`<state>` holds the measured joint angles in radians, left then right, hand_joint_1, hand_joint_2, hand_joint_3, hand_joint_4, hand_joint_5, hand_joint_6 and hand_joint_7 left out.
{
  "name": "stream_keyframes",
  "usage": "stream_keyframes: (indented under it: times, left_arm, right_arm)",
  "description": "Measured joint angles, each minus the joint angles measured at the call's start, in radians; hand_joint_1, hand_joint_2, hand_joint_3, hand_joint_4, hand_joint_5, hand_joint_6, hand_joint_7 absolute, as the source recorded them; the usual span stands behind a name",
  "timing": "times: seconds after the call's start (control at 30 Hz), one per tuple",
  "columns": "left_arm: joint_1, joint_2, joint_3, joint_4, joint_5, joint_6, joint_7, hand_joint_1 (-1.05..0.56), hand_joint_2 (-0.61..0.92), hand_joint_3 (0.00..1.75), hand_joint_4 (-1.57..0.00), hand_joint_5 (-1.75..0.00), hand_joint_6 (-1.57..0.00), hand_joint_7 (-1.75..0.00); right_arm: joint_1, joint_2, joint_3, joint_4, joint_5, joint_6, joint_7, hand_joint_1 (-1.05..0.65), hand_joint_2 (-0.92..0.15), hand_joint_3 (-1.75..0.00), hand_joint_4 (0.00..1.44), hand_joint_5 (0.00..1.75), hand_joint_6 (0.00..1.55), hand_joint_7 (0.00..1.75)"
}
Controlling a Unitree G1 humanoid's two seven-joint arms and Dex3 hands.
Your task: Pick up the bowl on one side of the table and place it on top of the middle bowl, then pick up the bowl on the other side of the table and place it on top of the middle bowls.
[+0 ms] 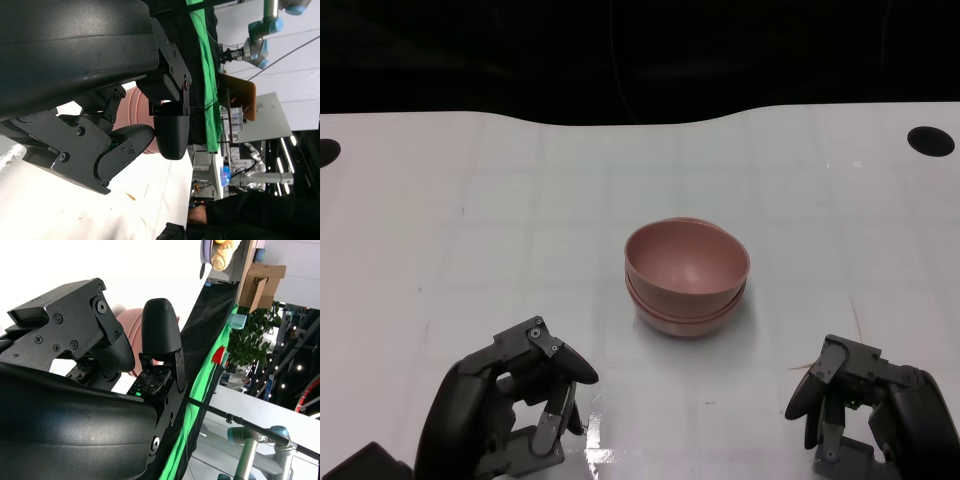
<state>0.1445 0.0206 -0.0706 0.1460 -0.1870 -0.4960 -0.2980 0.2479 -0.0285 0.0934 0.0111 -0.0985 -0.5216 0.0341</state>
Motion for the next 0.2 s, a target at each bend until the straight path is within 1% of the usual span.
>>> stream_keyframes:
  times: [0.13,0.2]
  left_arm:
    - [-0.011,-0.001,0.004,0.002,0.014,0.0,0.0,-0.2,0.5,1.15,-0.77,-1.74,-0.77,-1.35]
    - [-0.013,-0.003,0.004,0.009,0.022,-0.006,0.0,-0.2,0.5,1.16,-0.76,-1.74,-0.77,-1.35]
  right_arm:
    - [-0.003,0.0,-0.009,0.0,0.01,0.006,0.003,0.0,-0.3,-1.55,0.93,1.71,0.9,1.38]
    - [-0.009,0.0,-0.012,0.002,0.011,0.007,0.003,-0.01,-0.26,-1.59,0.93,1.72,0.9,1.39]
